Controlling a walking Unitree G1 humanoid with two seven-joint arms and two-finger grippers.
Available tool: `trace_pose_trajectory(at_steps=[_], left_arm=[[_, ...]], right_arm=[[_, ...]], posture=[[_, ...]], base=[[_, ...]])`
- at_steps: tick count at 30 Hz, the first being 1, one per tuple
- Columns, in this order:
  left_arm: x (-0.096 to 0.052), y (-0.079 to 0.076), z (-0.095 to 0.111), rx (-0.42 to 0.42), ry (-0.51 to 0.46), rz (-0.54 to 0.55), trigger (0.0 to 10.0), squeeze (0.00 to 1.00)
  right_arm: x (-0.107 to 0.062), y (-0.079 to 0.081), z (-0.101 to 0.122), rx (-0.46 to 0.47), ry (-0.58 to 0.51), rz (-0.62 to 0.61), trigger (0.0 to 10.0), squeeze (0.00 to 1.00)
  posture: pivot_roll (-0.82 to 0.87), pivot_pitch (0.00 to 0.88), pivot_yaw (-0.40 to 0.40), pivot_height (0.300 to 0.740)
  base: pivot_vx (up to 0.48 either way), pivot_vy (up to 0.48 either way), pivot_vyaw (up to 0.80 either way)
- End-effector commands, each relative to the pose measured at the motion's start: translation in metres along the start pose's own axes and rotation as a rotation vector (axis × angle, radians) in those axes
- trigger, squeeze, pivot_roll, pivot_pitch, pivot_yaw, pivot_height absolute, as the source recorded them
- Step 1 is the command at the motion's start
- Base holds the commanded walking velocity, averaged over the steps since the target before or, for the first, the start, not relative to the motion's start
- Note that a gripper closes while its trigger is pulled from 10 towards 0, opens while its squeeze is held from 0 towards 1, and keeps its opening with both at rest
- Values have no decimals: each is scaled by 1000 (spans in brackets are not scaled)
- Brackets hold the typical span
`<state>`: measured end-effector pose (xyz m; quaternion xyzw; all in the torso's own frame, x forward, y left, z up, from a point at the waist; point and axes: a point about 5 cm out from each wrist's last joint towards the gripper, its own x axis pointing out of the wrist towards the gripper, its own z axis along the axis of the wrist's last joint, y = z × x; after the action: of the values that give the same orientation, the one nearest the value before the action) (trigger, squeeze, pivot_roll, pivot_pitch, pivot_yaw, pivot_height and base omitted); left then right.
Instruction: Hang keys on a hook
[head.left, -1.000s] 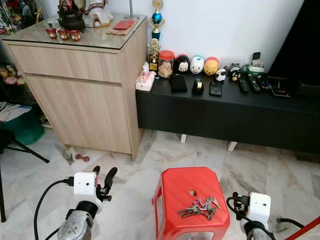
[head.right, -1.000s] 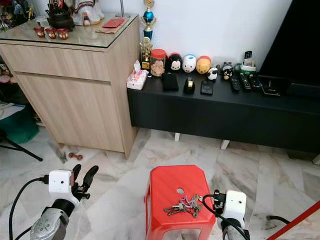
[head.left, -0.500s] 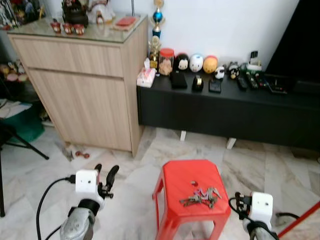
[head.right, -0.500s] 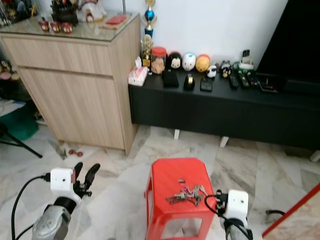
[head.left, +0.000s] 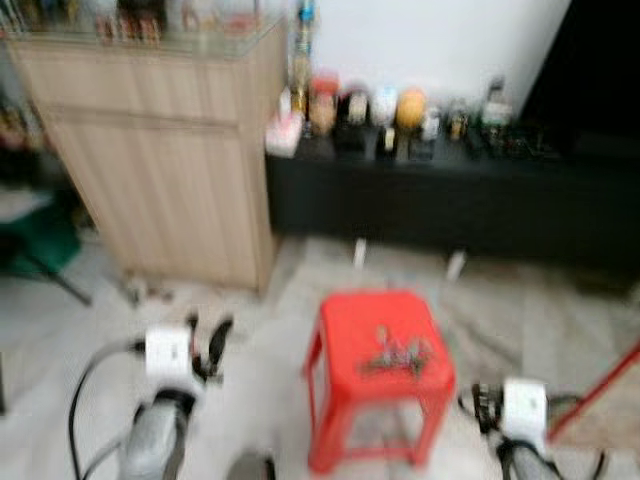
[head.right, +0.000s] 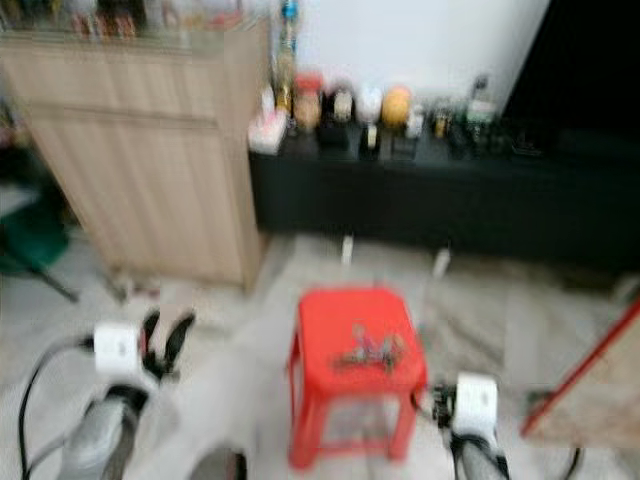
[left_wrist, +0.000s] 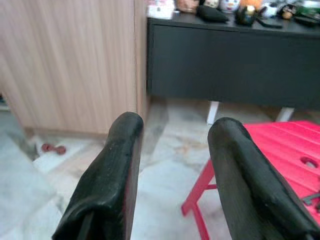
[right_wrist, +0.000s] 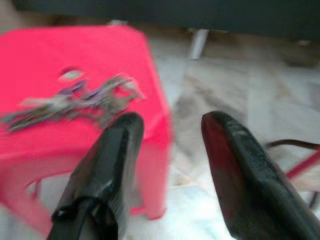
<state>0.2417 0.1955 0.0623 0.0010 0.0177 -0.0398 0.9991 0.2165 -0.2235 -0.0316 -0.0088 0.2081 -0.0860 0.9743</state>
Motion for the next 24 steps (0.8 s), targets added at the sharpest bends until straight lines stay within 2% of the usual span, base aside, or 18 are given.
trace_pose_trajectory(at_steps=[1, 15, 19, 20, 24], left_arm=[[3, -2, 4, -3, -6, -17, 10000, 0], [5, -3, 5, 1, -2, -16, 10000, 0], [7, -4, 6, 5, -4, -15, 10000, 0], [7, -5, 6, 6, -2, -15, 10000, 0], [9, -6, 6, 8, -1, -24, 10000, 0]], right_arm=[[-1, -1, -1, -3, -2, 0, 10000, 0], [-2, 5, -3, -34, 8, 46, 10000, 0], [-4, 4, -5, -22, 16, 47, 10000, 0], [-4, 3, -7, 6, 24, 36, 10000, 0], [-4, 3, -8, 12, 32, 35, 10000, 0]], posture=[[166, 0, -67, 627], [170, 0, -76, 627], [167, 0, -76, 627], [166, 0, -75, 627], [168, 0, -76, 627]], base=[[0, 0, 0], [0, 0, 0], [0, 0, 727], [0, 0, 0], [0, 0, 0]])
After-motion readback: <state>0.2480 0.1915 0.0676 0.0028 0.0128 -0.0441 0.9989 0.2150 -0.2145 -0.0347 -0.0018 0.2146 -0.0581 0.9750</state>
